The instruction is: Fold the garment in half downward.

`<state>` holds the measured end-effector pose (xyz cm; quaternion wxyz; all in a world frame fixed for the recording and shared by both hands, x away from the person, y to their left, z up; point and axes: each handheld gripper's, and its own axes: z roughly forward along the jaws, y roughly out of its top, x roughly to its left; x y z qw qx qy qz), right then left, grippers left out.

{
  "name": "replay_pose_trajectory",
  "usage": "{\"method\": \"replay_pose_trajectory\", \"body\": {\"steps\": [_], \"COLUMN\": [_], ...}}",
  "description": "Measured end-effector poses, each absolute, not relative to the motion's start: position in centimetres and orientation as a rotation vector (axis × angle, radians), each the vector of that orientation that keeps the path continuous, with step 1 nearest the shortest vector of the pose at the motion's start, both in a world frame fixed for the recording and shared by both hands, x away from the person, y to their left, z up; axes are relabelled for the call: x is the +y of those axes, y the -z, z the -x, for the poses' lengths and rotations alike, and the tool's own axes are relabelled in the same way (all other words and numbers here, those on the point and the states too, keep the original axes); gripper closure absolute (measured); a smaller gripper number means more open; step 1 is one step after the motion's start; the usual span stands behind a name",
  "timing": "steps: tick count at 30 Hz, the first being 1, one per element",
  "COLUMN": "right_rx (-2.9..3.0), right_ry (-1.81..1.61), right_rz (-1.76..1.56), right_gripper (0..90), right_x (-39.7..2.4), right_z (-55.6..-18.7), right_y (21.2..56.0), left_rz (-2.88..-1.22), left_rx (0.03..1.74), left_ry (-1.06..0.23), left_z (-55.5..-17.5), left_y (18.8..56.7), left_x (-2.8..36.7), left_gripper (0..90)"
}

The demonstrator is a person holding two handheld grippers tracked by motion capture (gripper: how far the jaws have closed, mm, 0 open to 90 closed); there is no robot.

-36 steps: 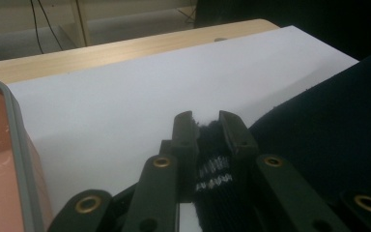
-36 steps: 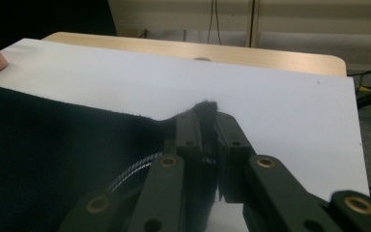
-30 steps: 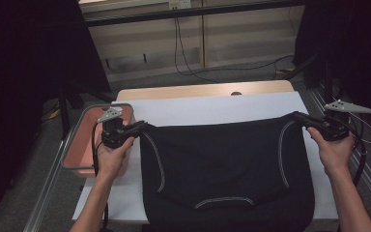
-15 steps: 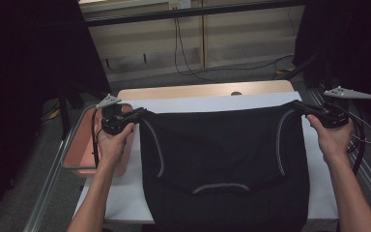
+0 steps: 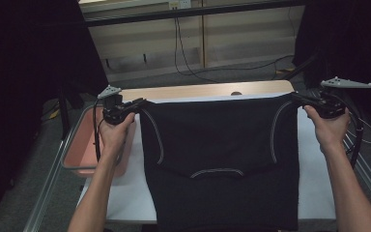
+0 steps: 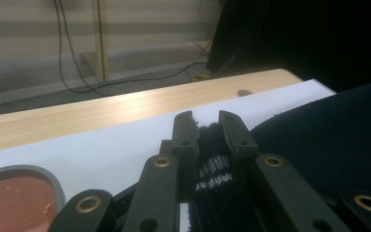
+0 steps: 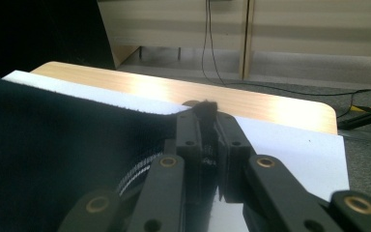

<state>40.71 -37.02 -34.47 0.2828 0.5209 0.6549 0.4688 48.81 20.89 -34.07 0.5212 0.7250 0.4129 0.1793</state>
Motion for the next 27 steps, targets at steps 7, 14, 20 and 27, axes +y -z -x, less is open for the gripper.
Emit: {"method": "replay_pose_trajectory", "body": {"steps": [7,14,20,27], "right_rx": [1.738,1.743,1.73,1.718], "right_ry": [-1.262,-1.219,-1.218,-1.219], "right_rz": [-1.4,-1.398,-1.403,-1.398], "right_gripper": [82.0,82.0,82.0,82.0], "right_x": [-37.3,-37.4,-37.5,-37.3], "right_z": [-41.6,-42.3,-43.0,-44.0], "right_y": [33.9,33.3,32.8,32.2], "left_rz": [-1.68,-1.713,-1.701,-1.697], "left_rx": [1.007,0.987,0.984,0.998], "left_ry": [-0.407,-0.462,-0.472,-0.49], "left_z": [-50.0,-50.8,-51.6,-52.4], "left_y": [33.6,32.8,32.1,31.9], "left_x": [21.0,20.2,19.9,20.1], "left_gripper": [78.7,78.7,78.7,78.7]}}
